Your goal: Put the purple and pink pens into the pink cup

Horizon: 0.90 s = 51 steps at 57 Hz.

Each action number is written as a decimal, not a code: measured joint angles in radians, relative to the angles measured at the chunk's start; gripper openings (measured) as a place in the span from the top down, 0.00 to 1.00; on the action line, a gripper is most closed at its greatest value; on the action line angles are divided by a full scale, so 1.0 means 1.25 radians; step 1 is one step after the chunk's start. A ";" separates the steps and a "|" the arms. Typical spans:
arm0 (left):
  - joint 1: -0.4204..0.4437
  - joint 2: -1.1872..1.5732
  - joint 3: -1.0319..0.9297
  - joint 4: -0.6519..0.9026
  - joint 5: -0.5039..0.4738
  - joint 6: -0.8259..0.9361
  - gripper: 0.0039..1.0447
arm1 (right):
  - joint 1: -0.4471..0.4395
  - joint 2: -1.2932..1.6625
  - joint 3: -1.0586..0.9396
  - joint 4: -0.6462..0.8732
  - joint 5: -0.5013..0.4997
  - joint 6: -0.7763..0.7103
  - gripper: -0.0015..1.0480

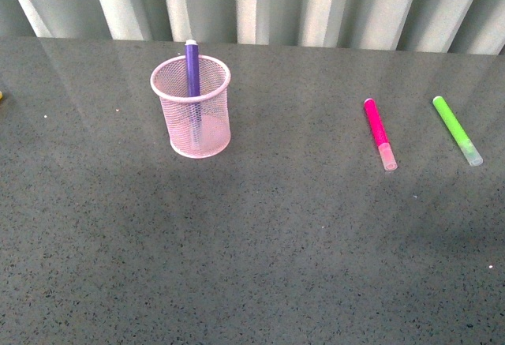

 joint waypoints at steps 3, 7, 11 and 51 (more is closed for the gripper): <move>0.000 -0.037 -0.023 -0.016 0.000 0.000 0.97 | 0.000 0.000 0.000 0.000 0.000 0.000 0.07; 0.000 -0.092 -0.051 -0.045 0.000 0.000 0.97 | 0.000 0.000 0.000 0.000 0.000 0.000 0.07; 0.000 -0.101 -0.079 -0.012 0.000 0.000 0.97 | 0.000 0.000 0.000 0.000 0.000 0.000 0.07; 0.000 -0.511 -0.144 -0.358 0.000 0.000 0.97 | 0.000 0.000 0.000 0.000 0.000 0.000 0.07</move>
